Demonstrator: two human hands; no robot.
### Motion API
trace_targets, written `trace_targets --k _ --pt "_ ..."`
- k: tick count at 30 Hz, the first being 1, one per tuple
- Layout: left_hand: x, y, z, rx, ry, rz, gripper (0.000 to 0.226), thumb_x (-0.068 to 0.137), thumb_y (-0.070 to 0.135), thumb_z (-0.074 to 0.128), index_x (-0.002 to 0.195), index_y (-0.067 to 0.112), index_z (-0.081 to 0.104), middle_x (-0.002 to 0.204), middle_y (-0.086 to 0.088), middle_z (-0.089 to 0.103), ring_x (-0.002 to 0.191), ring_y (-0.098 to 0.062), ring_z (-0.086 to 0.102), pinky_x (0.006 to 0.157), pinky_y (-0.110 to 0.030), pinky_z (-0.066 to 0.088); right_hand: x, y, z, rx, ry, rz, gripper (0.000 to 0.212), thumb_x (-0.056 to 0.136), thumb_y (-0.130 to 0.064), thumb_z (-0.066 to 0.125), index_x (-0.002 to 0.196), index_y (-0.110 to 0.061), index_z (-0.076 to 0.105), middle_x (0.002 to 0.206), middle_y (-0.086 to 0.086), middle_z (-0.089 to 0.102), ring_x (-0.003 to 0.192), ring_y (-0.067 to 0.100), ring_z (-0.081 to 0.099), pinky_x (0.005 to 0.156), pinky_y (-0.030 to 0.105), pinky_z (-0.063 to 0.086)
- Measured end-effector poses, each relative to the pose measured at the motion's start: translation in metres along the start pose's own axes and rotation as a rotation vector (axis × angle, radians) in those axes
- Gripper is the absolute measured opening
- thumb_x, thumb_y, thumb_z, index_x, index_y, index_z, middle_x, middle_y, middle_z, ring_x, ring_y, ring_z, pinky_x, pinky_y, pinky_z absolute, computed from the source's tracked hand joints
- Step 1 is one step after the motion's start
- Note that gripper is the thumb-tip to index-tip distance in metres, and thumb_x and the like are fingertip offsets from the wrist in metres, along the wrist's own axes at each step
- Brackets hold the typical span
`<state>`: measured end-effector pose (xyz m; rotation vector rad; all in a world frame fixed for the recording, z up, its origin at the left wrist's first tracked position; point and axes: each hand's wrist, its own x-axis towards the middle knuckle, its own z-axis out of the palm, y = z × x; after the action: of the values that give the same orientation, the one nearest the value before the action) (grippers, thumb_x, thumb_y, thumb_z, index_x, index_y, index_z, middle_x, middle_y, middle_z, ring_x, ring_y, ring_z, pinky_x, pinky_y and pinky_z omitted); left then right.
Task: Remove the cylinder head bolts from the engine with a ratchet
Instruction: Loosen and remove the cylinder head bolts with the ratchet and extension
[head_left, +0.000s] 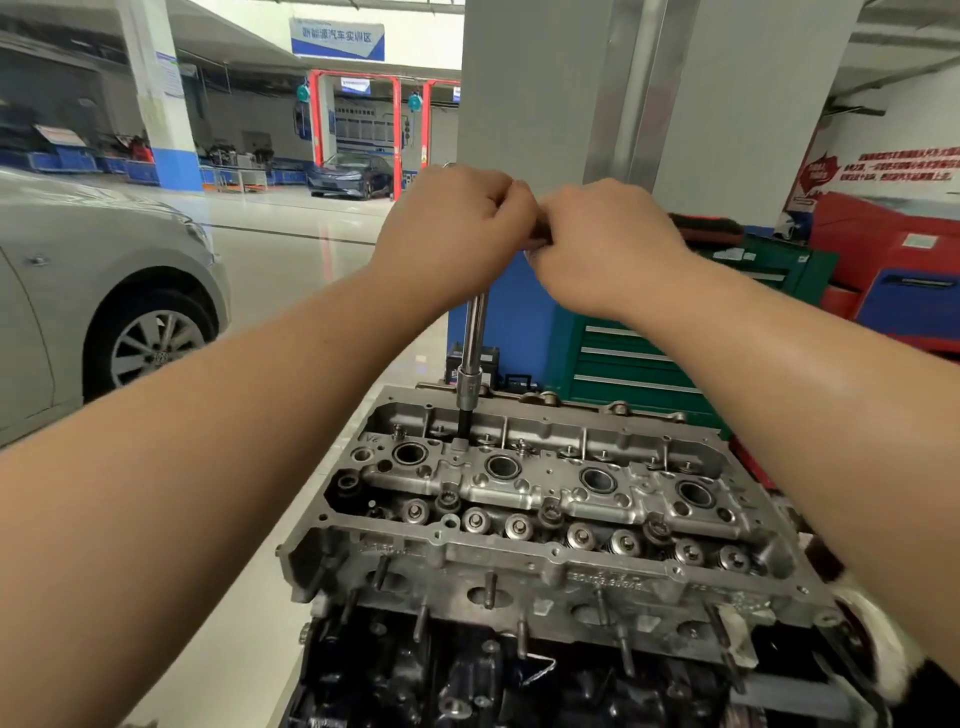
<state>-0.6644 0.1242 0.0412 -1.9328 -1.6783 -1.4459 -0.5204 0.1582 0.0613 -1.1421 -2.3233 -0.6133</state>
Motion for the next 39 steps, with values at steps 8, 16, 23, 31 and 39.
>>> trace_targets --k 8,16,23,31,39 --pt "-0.012 0.019 0.020 -0.658 0.245 -0.405 0.019 0.085 0.019 0.056 0.066 0.015 0.056 0.063 -0.004 0.059 0.061 -0.026 0.055 0.067 -0.049 0.062 -0.001 -0.016 0.006 -0.090 0.075 0.016 0.012 0.092 -0.029 0.058 0.083 -0.025 0.052 0.066 -0.002 0.037 0.076 0.028 0.043 0.075 0.037 0.031" --pt "-0.003 0.019 0.040 -0.826 0.380 -0.493 0.044 0.078 0.005 0.054 0.049 0.024 0.027 0.054 0.006 0.024 0.070 -0.027 0.022 0.062 -0.047 0.023 -0.007 -0.023 -0.010 -0.152 -0.029 0.128 0.034 0.093 -0.020 0.055 0.067 -0.020 0.034 0.067 0.001 0.036 0.064 0.025 0.041 0.073 0.038 0.034" --pt "-0.004 0.006 0.024 -0.763 0.180 -0.381 0.030 0.092 0.005 0.053 0.067 0.021 0.049 0.062 0.006 0.046 0.044 -0.003 0.043 0.043 -0.021 0.036 -0.011 -0.038 -0.020 -0.164 -0.043 0.185 0.031 0.093 -0.022 0.052 0.069 -0.021 0.032 0.070 0.002 0.037 0.068 0.025 0.043 0.078 0.039 0.034" --pt "-0.047 -0.034 0.028 -0.991 -0.347 -0.295 0.066 0.088 0.074 0.055 0.114 0.013 0.063 0.076 -0.006 0.068 0.061 -0.023 0.062 0.063 -0.036 0.052 -0.013 -0.016 -0.004 -0.083 -0.008 0.124 0.009 0.093 -0.024 0.054 0.093 -0.020 0.046 0.081 0.000 0.047 0.081 0.029 0.044 0.078 0.041 0.031" --pt "-0.072 -0.049 0.050 -0.914 -0.326 -0.480 0.035 0.095 0.049 0.062 0.089 0.017 0.047 0.059 -0.001 0.052 0.054 -0.020 0.046 0.057 -0.034 0.043 0.006 -0.012 0.013 -0.071 0.020 0.088 0.008 0.099 -0.031 0.048 0.098 -0.023 0.045 0.104 0.007 0.065 0.095 0.034 0.055 0.080 0.044 0.030"
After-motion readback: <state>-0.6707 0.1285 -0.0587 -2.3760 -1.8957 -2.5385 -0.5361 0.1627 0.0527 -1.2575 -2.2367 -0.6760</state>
